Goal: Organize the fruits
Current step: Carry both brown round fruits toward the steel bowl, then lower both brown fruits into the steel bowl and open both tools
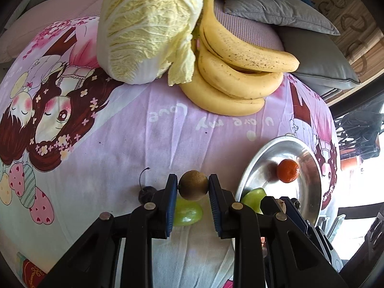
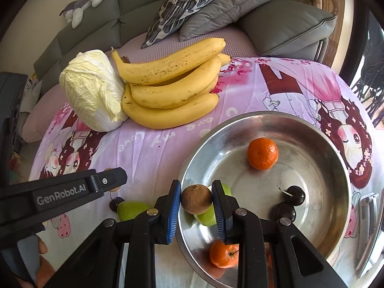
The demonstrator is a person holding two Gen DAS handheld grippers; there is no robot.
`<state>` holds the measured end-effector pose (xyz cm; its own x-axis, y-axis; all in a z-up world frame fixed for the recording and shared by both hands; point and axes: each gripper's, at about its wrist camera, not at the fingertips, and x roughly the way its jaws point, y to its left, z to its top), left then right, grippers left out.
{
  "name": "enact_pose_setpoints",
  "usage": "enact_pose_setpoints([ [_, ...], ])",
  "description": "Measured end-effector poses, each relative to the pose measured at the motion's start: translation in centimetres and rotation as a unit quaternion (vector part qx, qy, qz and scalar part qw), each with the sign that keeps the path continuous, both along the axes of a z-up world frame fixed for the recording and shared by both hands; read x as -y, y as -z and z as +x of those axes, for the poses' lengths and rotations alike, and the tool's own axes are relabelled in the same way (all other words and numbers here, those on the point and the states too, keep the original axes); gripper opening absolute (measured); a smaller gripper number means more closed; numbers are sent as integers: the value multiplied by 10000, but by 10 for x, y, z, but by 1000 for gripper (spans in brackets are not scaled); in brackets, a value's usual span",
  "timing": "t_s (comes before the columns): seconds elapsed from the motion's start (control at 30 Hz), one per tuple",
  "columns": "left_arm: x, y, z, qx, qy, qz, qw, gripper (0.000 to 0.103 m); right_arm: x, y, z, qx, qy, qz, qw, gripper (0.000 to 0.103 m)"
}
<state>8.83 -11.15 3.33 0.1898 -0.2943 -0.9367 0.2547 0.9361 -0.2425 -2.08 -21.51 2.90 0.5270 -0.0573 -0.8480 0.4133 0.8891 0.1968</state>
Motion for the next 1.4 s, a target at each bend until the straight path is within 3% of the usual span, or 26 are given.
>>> enact_pose_setpoints([
  [0.47, 84, 8, -13, -204, 935, 134, 9953, 27, 53, 17, -20, -239, 689, 175, 9972, 28],
  [0.97, 109, 32, -10, -394, 1048, 309, 9932, 27, 59, 30, -21, -469, 739, 239, 9959, 28],
  [1.4, 105, 28, -9, -400, 965, 252, 9942, 27, 57, 25, -21, -446, 791, 147, 9958, 30],
])
